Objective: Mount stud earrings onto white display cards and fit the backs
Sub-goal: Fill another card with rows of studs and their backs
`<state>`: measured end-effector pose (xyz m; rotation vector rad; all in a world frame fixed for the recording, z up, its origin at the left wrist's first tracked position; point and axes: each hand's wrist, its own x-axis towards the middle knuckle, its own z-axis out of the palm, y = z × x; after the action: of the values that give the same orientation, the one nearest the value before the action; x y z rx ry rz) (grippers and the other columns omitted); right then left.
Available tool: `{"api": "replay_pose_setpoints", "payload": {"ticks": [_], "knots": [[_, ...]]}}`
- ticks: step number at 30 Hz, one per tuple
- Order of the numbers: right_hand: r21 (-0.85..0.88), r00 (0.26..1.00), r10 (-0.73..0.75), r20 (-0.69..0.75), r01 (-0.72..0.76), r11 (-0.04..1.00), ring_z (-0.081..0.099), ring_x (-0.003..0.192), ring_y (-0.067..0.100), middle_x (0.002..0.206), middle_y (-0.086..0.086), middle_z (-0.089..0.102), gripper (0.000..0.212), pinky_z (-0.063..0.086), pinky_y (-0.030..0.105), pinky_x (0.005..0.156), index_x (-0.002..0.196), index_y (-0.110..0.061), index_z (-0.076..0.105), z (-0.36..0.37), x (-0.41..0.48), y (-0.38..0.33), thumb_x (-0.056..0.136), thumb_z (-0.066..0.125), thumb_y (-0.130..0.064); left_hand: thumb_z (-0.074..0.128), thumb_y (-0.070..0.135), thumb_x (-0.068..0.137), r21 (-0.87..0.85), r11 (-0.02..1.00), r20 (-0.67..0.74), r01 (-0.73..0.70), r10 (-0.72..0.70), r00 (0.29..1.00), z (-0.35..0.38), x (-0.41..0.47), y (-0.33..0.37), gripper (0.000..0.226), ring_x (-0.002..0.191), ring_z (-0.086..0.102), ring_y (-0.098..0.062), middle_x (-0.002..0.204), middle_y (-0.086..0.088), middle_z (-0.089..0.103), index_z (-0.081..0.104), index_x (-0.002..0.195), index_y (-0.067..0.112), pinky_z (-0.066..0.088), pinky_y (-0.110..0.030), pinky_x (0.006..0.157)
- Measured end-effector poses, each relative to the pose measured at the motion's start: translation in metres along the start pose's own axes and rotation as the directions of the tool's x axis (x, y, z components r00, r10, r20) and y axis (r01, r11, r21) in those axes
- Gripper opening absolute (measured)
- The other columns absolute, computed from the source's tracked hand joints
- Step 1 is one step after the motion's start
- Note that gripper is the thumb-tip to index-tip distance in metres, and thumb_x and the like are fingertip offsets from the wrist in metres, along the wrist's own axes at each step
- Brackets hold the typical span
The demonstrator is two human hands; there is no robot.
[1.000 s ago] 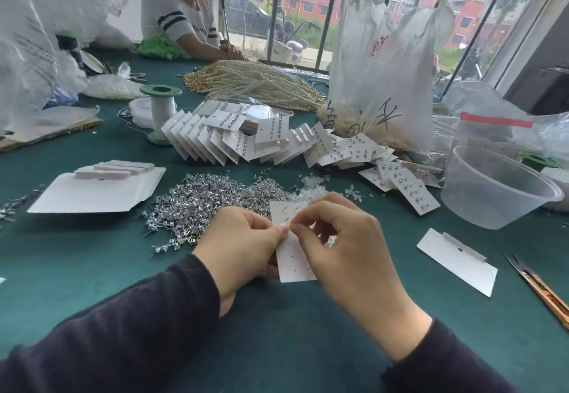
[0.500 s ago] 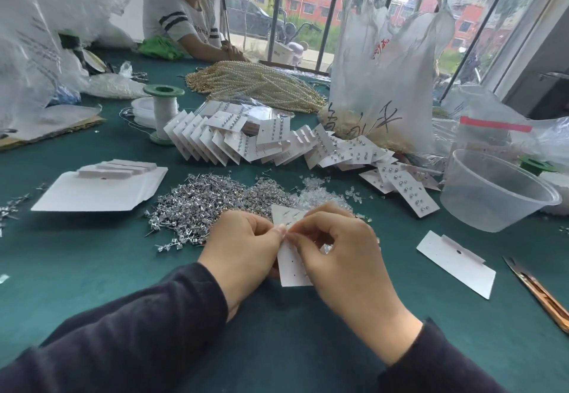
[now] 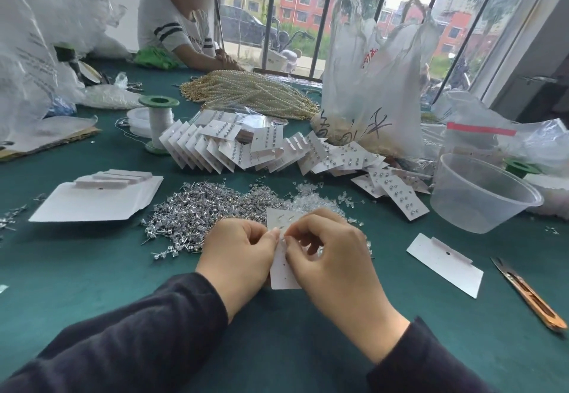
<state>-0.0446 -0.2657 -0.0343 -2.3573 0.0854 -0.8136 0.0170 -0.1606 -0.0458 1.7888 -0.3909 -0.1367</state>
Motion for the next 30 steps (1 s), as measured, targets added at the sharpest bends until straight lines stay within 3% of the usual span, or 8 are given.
{"api": "replay_pose_setpoints", "payload": {"ticks": [4, 9, 15, 18, 20, 22, 26, 30], "knots": [[-0.011, 0.999, -0.033, 0.015, 0.033, 0.999, 0.051, 0.062, 0.003, 0.07, -0.007, 0.056, 0.011, 0.038, 0.008, 0.061, 0.067, -0.011, 0.065, 0.002, -0.002, 0.001, 0.075, 0.067, -0.003, 0.059, 0.014, 0.085, 0.012, 1.0, -0.018, -0.007, 0.007, 1.0, 0.0, 0.0, -0.001, 0.034, 0.06, 0.054, -0.032, 0.075, -0.04, 0.057, 0.059, 0.071, -0.016, 0.052, -0.054, 0.068], [-0.083, 0.992, -0.115, -0.048, 0.111, 0.99, 0.051, 0.067, 0.008, 0.073, -0.004, 0.057, 0.008, 0.037, 0.011, 0.063, 0.068, -0.01, 0.064, 0.005, -0.003, 0.0, 0.075, 0.063, -0.004, 0.059, 0.014, 0.085, -0.037, 0.999, -0.007, 0.032, -0.033, 0.999, -0.001, 0.0, -0.002, 0.032, 0.061, 0.058, -0.044, 0.075, -0.039, 0.058, 0.059, 0.069, -0.014, 0.054, -0.051, 0.067], [-0.123, 0.959, -0.191, -0.208, 0.168, 0.978, 0.057, 0.075, 0.019, 0.08, 0.002, 0.059, 0.006, 0.043, 0.024, 0.072, 0.073, -0.007, 0.063, -0.002, 0.001, 0.0, 0.074, 0.062, 0.0, 0.049, 0.034, 0.09, -0.254, 0.958, 0.18, 0.131, -0.086, 0.98, -0.014, 0.007, 0.018, 0.042, 0.033, 0.047, -0.012, 0.046, -0.003, 0.059, 0.065, 0.062, 0.007, 0.035, -0.016, 0.031], [-0.055, 0.938, -0.14, -0.317, 0.129, 0.99, 0.053, 0.08, 0.008, 0.082, -0.006, 0.055, 0.007, 0.043, 0.022, 0.076, 0.078, -0.013, 0.061, -0.011, 0.007, 0.002, 0.077, 0.06, -0.007, 0.055, 0.022, 0.089, 0.188, 0.975, -0.031, -0.121, 0.129, 0.991, -0.04, 0.024, 0.018, 0.017, 0.041, 0.052, -0.006, 0.059, 0.004, 0.063, 0.068, 0.09, 0.012, 0.042, -0.015, 0.041], [0.062, 0.938, -0.064, -0.34, 0.09, 0.994, 0.053, 0.084, 0.004, 0.086, -0.009, 0.054, 0.013, 0.044, 0.019, 0.079, 0.08, -0.018, 0.058, -0.016, 0.01, 0.004, 0.082, 0.06, -0.005, 0.062, 0.018, 0.084, 0.547, 0.818, -0.123, -0.178, 0.289, 0.949, -0.065, 0.037, 0.016, 0.025, 0.062, 0.057, -0.01, 0.08, 0.001, 0.066, 0.065, 0.108, 0.013, 0.047, -0.019, 0.062], [0.279, 0.957, 0.082, -0.278, -0.002, 0.96, 0.056, 0.087, 0.008, 0.088, -0.006, 0.057, 0.022, 0.047, 0.022, 0.082, 0.079, -0.021, 0.058, -0.018, 0.011, 0.003, 0.085, 0.06, -0.001, 0.066, 0.029, 0.08, 0.745, 0.661, -0.071, -0.086, 0.207, 0.976, -0.083, 0.047, 0.011, 0.043, 0.093, 0.057, -0.021, 0.109, -0.008, 0.062, 0.059, 0.12, 0.013, 0.043, -0.028, 0.086], [0.798, 0.902, 0.411, 0.13, -0.341, 0.496, 0.063, 0.071, 0.018, 0.078, 0.0, 0.066, 0.03, 0.053, 0.047, 0.08, 0.073, -0.022, 0.066, -0.022, 0.012, 0.0, 0.089, 0.054, 0.0, 0.07, 0.032, 0.076, 0.772, 0.635, -0.012, -0.033, 0.066, 0.998, -0.086, 0.052, 0.003, 0.022, 0.091, 0.058, -0.018, 0.103, -0.002, 0.069, 0.072, 0.092, 0.017, 0.037, -0.021, 0.078], [0.86, 0.8, 0.37, 0.472, -0.511, 0.008, 0.067, 0.084, 0.032, 0.098, 0.018, 0.067, 0.037, 0.057, 0.049, 0.072, 0.106, 0.001, 0.06, -0.029, 0.014, 0.004, 0.069, 0.06, -0.001, 0.071, 0.023, 0.074, 0.734, 0.679, -0.1, -0.015, 0.129, 0.987, -0.087, 0.055, 0.001, 0.006, 0.072, 0.051, -0.013, 0.078, -0.001, 0.069, 0.071, 0.069, 0.02, 0.035, -0.02, 0.07]]}}
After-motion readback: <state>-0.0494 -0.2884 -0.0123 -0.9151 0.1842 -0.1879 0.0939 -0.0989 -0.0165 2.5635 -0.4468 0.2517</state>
